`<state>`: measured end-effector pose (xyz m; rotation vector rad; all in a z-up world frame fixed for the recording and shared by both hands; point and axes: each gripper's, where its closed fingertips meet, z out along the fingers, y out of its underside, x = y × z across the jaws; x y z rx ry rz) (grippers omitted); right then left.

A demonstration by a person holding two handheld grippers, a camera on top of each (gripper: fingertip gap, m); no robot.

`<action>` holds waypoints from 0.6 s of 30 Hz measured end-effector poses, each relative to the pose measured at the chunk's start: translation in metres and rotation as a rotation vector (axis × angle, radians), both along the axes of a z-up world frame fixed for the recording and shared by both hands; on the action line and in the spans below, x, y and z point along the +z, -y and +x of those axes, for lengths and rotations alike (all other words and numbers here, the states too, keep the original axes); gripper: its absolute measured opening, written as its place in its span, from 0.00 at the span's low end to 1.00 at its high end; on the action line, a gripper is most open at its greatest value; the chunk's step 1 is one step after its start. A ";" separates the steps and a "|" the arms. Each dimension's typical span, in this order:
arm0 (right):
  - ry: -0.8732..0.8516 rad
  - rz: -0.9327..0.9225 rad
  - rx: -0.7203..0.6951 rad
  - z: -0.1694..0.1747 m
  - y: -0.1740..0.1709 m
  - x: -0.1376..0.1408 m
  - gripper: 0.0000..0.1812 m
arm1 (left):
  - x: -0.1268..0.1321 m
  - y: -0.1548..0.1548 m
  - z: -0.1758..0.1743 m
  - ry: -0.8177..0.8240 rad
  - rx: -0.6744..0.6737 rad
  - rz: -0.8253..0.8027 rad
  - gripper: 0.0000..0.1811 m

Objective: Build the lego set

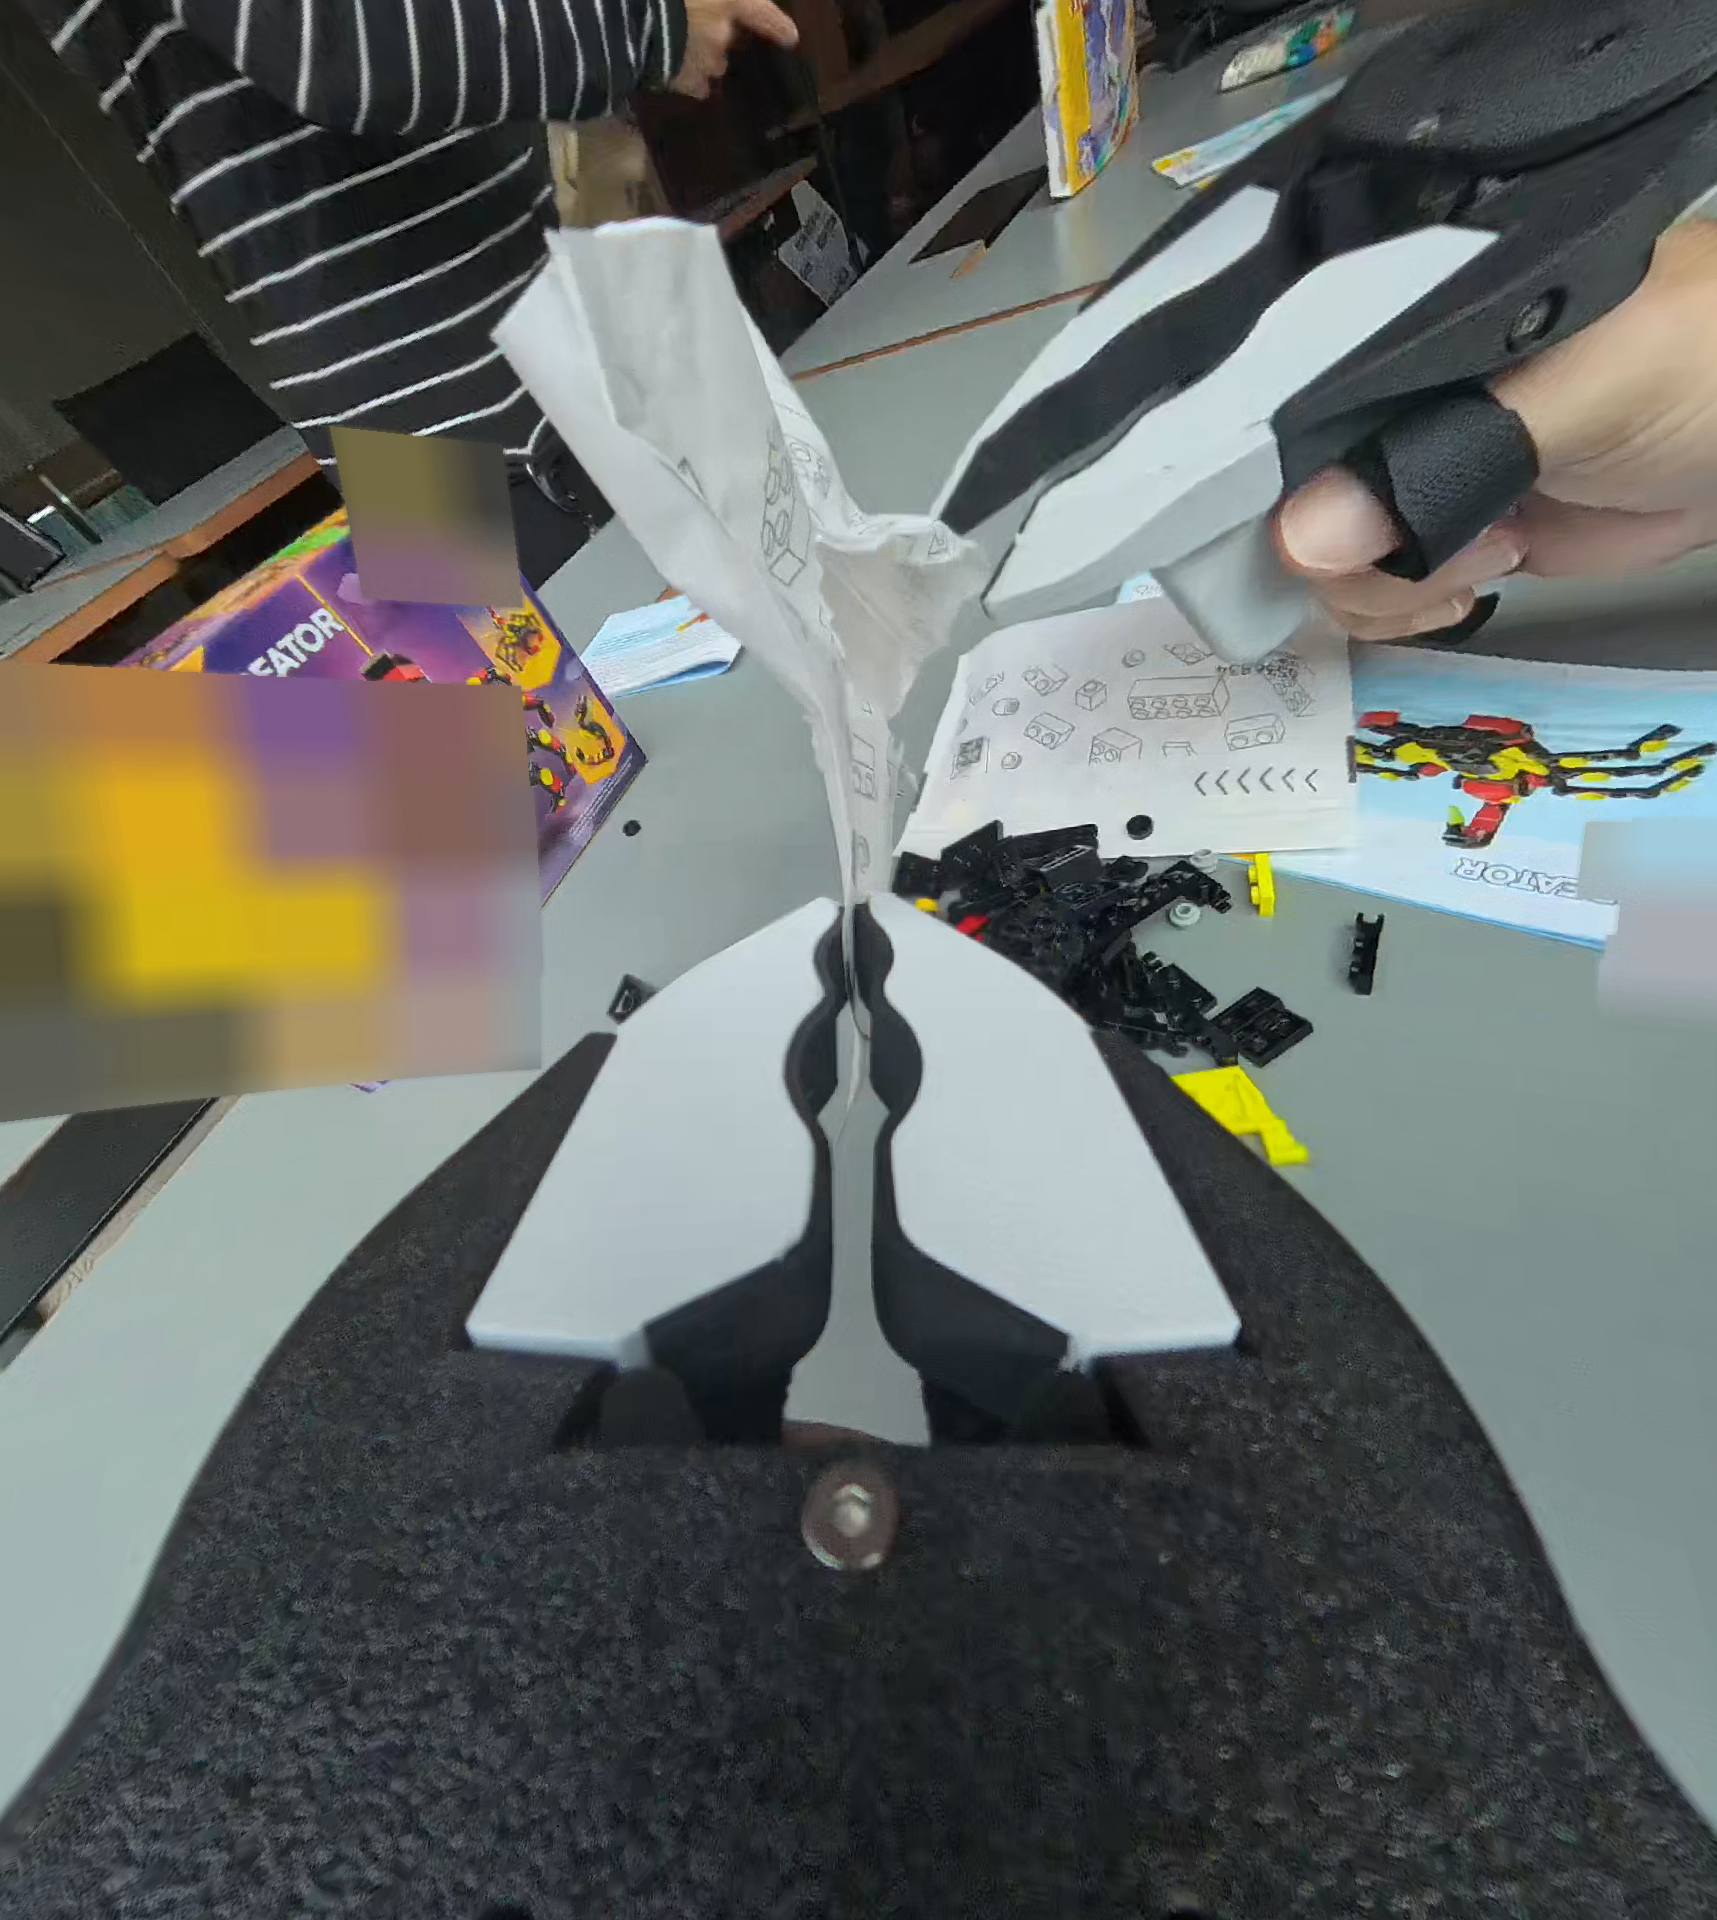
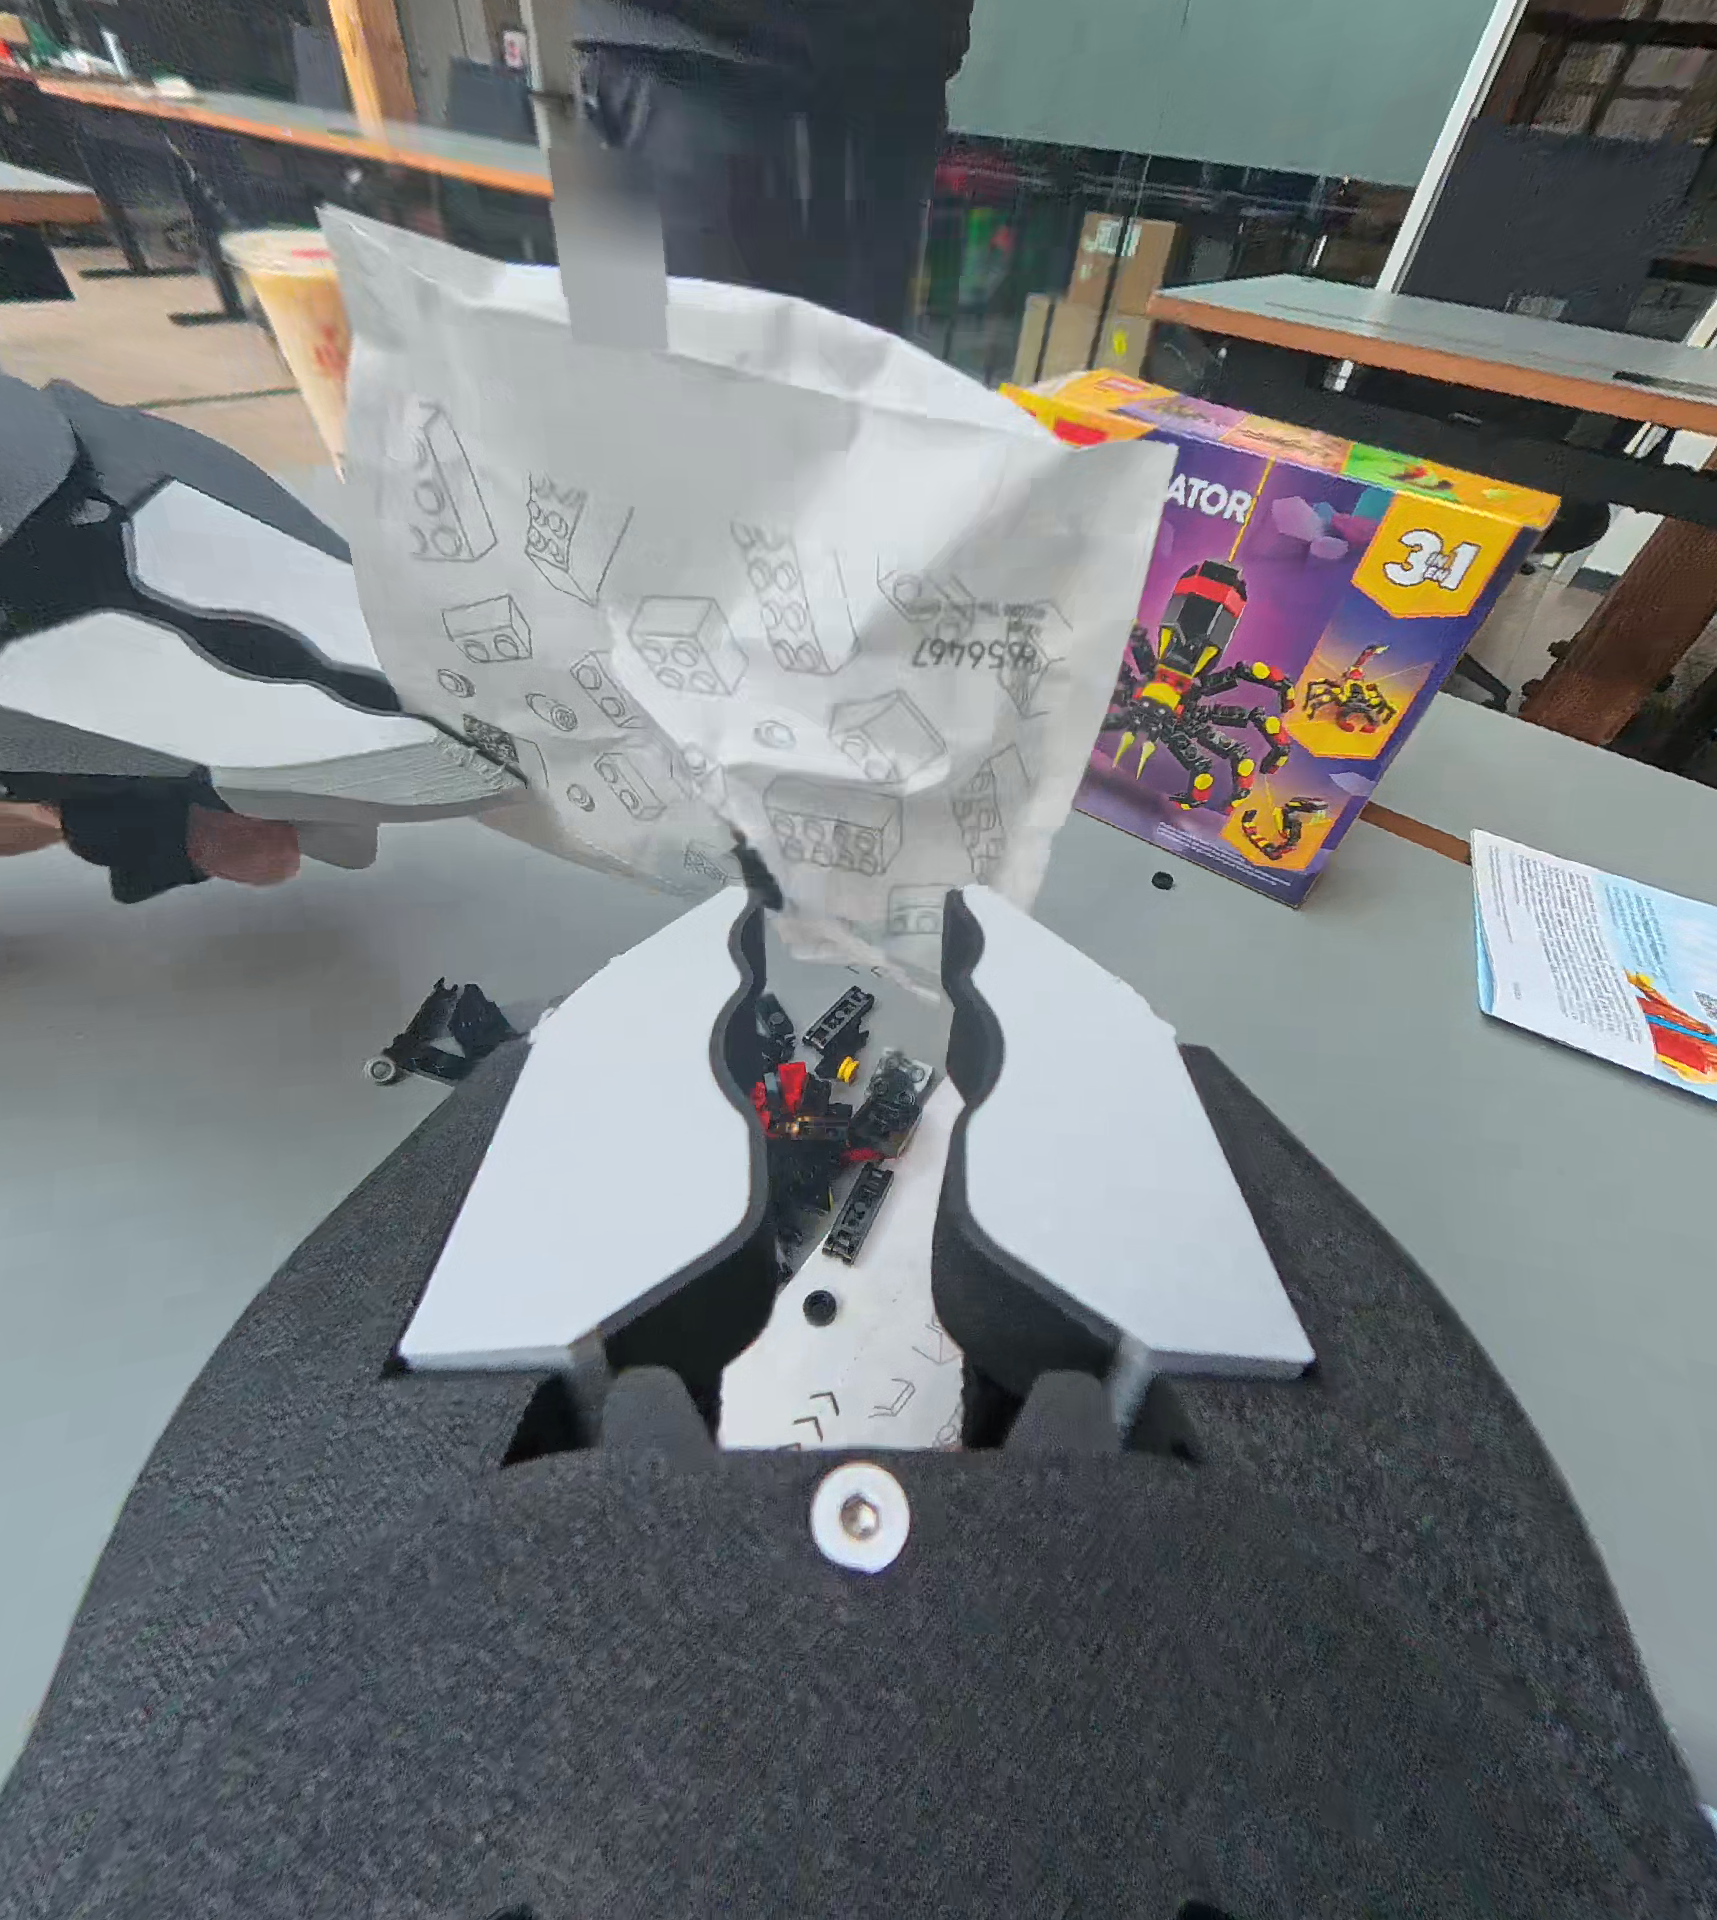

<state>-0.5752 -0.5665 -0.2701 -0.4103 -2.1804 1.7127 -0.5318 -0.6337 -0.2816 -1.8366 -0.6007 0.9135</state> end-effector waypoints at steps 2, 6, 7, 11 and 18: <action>-0.048 0.044 -0.006 -0.001 0.006 -0.002 0.14 | -0.005 -0.010 0.008 0.054 -0.089 -0.087 0.00; -0.053 0.119 -0.017 -0.005 0.012 -0.012 0.00 | -0.002 -0.012 0.015 0.171 -0.202 -0.236 0.00; -0.029 0.119 -0.018 -0.006 0.012 -0.014 0.00 | -0.001 -0.008 0.013 0.181 -0.204 -0.279 0.00; 0.080 0.138 0.022 0.001 0.015 -0.031 0.00 | 0.011 0.004 0.004 0.222 -0.224 -0.408 0.01; 0.055 0.076 -0.061 -0.011 0.007 -0.018 0.00 | 0.022 -0.001 -0.010 0.229 -0.229 -0.524 0.05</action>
